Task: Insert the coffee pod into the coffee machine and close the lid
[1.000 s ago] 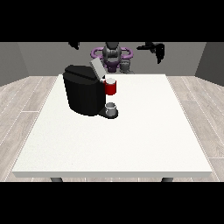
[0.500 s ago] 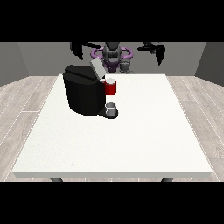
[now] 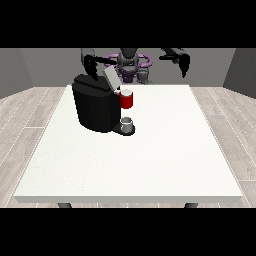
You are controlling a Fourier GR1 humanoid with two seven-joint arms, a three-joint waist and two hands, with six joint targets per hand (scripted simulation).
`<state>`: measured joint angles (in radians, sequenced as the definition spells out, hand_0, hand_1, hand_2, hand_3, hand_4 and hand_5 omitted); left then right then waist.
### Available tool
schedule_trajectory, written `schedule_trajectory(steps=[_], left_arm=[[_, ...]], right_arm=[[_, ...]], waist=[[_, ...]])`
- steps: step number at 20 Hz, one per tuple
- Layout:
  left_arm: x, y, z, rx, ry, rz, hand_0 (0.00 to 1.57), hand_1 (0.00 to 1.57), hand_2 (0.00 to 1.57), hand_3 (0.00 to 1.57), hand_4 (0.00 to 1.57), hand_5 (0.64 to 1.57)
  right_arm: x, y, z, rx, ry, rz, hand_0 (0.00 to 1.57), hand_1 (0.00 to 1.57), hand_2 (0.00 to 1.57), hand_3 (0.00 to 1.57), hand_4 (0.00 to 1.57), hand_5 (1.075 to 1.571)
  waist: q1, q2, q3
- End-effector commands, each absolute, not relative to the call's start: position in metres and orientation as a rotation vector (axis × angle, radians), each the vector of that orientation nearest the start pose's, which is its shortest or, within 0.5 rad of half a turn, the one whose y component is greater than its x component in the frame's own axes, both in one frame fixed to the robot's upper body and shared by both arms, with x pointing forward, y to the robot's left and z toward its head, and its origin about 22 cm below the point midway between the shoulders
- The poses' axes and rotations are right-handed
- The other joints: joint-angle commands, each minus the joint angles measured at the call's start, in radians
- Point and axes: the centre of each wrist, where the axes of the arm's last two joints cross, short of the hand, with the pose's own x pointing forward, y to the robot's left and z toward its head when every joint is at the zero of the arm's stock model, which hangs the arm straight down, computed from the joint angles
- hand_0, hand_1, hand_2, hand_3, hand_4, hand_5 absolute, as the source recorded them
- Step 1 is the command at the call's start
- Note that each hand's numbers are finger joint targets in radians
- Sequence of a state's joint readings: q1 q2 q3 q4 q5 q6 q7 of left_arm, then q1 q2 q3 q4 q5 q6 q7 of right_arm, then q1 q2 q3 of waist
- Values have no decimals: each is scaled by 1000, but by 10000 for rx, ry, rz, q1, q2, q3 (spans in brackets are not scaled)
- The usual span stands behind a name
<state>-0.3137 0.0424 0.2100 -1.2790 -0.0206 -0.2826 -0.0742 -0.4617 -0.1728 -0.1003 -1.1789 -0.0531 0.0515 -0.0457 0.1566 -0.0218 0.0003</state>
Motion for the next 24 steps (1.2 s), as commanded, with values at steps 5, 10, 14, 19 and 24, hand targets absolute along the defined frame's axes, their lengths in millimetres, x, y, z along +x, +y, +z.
schedule_trajectory(steps=[5,10,14,19,24], left_arm=[[295,244,6,-1295,-16528,-1540,0,0,0,0,0,1571],[304,261,24,-1183,-16918,-1281,0,0,0,0,0,1571],[309,268,30,-1039,-16953,-1342,0,0,0,0,0,1571],[305,250,37,-731,-16985,-1675,0,0,0,0,0,1571],[309,248,39,-832,-17100,-1262,0,0,0,0,0,1571]], right_arm=[[369,-228,51,-129,-16528,2294,0,0,0,0,0,1571],[384,-216,68,-20,-16943,2316,0,0,0,0,0,1571],[396,-224,92,103,-16956,2700,0,0,0,0,0,1571],[396,-225,74,151,-17199,2765,0,0,0,0,0,1571],[394,-201,67,14,-17229,3046,0,0,0,0,0,1571]], waist=[[-191,356,-3],[-267,712,-3],[-367,877,-3],[-140,1077,-1],[-196,1024,-2]])
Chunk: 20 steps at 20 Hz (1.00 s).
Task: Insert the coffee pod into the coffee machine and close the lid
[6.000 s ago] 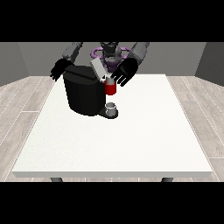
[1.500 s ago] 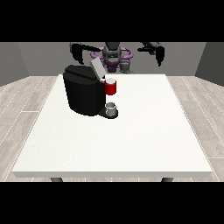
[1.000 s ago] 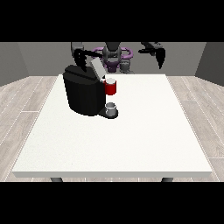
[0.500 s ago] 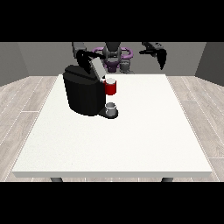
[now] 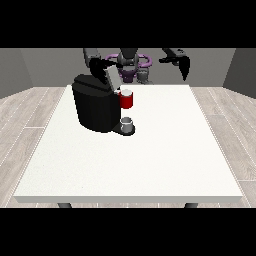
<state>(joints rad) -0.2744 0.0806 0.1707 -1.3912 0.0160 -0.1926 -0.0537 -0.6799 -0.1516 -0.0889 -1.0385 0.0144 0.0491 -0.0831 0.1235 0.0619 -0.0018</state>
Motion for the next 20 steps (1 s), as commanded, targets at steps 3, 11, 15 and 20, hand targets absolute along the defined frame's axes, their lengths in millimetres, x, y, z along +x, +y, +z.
schedule_trajectory(steps=[3,11,15,20], left_arm=[[299,258,14,-803,-17041,-1484,0,0,0,0,0,1571],[305,269,23,-640,-16540,-1444,0,0,0,0,192,1571],[312,255,23,-849,-16953,-1498,0,0,0,0,121,1571],[319,269,32,-928,-17587,-1508,0,0,0,0,0,1571]], right_arm=[[405,-209,99,-43,-17531,3285,0,0,0,0,182,1571],[403,-188,106,-339,-17448,4273,0,0,0,0,173,1571],[404,-166,125,-503,-18094,4342,0,0,0,0,141,1571],[403,-169,140,-290,-18608,4243,0,0,0,0,125,1571]], waist=[[149,318,17],[425,-16,18],[479,381,14],[453,756,13]])
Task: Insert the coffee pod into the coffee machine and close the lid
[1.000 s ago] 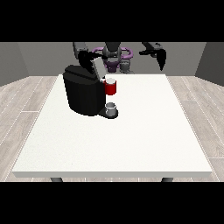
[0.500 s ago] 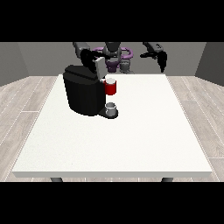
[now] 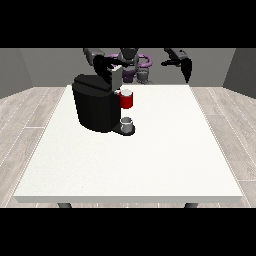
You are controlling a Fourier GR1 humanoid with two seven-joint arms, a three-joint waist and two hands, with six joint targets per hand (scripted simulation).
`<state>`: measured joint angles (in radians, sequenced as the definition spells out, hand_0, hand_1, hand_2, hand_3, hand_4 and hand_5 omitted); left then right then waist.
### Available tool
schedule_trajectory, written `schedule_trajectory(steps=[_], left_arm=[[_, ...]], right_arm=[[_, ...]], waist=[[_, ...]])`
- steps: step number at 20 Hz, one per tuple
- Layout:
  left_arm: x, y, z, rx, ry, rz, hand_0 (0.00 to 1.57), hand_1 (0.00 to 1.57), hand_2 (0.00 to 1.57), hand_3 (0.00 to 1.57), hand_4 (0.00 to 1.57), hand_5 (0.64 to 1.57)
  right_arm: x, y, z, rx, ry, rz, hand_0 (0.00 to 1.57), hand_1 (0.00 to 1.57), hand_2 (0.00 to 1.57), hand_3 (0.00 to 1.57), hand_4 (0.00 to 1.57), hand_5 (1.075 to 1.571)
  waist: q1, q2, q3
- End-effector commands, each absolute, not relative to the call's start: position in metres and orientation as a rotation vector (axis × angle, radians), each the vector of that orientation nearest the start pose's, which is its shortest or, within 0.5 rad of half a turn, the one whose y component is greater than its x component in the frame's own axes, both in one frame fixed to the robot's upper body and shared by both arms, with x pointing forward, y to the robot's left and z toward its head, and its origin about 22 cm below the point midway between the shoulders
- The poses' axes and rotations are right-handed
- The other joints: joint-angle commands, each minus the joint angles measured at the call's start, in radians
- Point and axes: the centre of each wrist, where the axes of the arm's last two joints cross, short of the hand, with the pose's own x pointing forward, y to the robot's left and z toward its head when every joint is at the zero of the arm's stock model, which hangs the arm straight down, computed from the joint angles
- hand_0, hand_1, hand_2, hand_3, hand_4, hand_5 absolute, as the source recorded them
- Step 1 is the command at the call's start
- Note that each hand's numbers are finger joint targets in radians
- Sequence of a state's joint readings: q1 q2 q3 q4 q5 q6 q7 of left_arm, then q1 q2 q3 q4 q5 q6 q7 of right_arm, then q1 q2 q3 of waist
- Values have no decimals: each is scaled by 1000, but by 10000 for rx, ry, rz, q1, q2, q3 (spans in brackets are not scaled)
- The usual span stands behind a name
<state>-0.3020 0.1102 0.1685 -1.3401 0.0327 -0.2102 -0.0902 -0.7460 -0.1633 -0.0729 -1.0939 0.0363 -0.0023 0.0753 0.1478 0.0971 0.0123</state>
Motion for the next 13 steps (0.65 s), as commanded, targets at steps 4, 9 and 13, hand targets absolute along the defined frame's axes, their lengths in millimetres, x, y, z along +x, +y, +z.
schedule_trajectory(steps=[4,9,13], left_arm=[[322,251,36,-731,-17559,-1638,0,0,0,0,196,1571],[293,257,-4,-524,-16905,-920,0,0,0,0,145,1571],[280,281,-23,15,-16291,-269,0,0,0,0,192,1571]], right_arm=[[396,-155,147,664,-18720,4471,0,0,0,0,132,1571],[353,-135,70,2768,-18111,3772,0,0,0,0,269,1571],[306,-139,19,2938,-17036,2610,0,0,0,0,157,1571]], waist=[[124,-122,-124],[-688,-1255,-122],[-1529,-2103,-124]])
